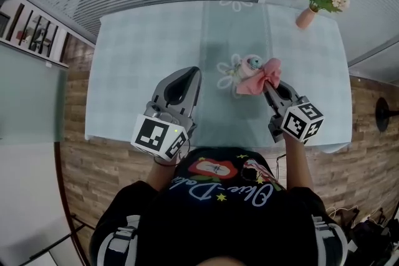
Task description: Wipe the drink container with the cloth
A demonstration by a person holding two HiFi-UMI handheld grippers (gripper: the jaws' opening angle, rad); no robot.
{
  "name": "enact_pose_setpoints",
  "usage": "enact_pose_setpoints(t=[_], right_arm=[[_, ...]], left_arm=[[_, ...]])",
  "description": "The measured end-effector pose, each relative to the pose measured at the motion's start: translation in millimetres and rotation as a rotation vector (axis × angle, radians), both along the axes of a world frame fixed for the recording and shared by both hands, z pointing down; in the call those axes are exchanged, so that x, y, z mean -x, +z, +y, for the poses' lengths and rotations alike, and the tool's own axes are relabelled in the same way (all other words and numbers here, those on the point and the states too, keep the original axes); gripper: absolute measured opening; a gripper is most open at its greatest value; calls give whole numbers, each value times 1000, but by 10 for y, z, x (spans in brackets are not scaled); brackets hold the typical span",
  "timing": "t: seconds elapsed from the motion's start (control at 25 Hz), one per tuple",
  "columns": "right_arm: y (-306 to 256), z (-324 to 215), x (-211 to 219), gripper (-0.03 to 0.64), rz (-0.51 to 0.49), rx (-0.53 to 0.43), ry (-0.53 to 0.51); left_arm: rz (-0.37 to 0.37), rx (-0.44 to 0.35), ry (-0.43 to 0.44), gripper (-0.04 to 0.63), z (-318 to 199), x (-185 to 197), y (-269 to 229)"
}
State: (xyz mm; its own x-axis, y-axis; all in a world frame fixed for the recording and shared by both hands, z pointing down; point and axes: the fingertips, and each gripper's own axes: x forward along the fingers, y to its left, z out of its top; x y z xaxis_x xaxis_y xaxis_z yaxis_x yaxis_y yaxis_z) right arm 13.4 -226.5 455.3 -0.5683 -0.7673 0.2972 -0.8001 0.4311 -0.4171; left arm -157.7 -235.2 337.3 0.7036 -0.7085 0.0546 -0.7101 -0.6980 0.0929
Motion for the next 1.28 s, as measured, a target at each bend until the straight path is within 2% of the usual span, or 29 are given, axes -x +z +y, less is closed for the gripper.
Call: enact_pose_setpoints(t=[0.28, 0.96, 1.28], right_arm=[[205, -42, -34, 17, 85, 39, -50], [965, 14, 0, 17, 297, 235, -188], [1214, 43, 3, 17, 445, 308, -274]], left_arm=[[-29, 0, -15, 5, 7, -48, -6], [-25, 13, -81, 5, 92, 99, 40], [-19, 4, -96, 5, 114, 125, 18]])
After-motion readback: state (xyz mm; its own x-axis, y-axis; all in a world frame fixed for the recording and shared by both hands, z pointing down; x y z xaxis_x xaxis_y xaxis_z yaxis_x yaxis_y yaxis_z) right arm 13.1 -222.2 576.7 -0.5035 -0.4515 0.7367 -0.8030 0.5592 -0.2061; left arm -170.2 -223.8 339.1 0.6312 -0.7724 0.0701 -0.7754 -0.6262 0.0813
